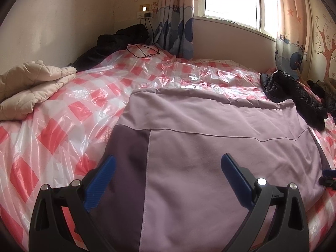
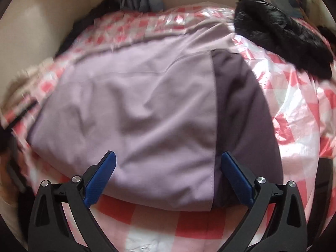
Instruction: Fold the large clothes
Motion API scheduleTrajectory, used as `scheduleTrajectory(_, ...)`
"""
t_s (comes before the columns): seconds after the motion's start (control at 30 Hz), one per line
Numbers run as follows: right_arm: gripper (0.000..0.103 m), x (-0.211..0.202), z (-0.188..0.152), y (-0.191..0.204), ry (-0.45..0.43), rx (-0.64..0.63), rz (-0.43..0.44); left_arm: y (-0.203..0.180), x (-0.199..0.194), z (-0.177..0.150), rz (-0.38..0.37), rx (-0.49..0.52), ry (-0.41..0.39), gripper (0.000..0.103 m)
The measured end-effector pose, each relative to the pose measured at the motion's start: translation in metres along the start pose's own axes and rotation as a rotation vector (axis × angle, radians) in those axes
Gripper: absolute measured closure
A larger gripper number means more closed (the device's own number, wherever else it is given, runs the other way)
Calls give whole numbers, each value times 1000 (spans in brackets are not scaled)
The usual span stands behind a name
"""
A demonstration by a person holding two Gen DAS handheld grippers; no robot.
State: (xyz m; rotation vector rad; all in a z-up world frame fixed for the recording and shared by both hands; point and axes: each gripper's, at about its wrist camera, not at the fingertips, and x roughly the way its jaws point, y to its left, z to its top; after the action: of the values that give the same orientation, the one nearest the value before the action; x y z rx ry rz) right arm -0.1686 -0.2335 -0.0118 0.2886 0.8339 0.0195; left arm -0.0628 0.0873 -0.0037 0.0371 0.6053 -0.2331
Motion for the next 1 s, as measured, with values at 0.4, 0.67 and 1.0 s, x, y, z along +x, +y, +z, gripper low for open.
scheduleTrajectory(0.4, 6, -53, -34, -135, -62, 717, 262, 81, 20, -13, -134, -460, 93, 7)
scheduleTrajectory(0.67, 6, -13, -30, -127, 56, 724, 331, 115, -16, -36, -317, -661, 141, 7)
scheduleTrajectory(1.0, 6, -20, -2, -106, -72, 721, 458, 135, -30, -66, -493, -784, 333, 7)
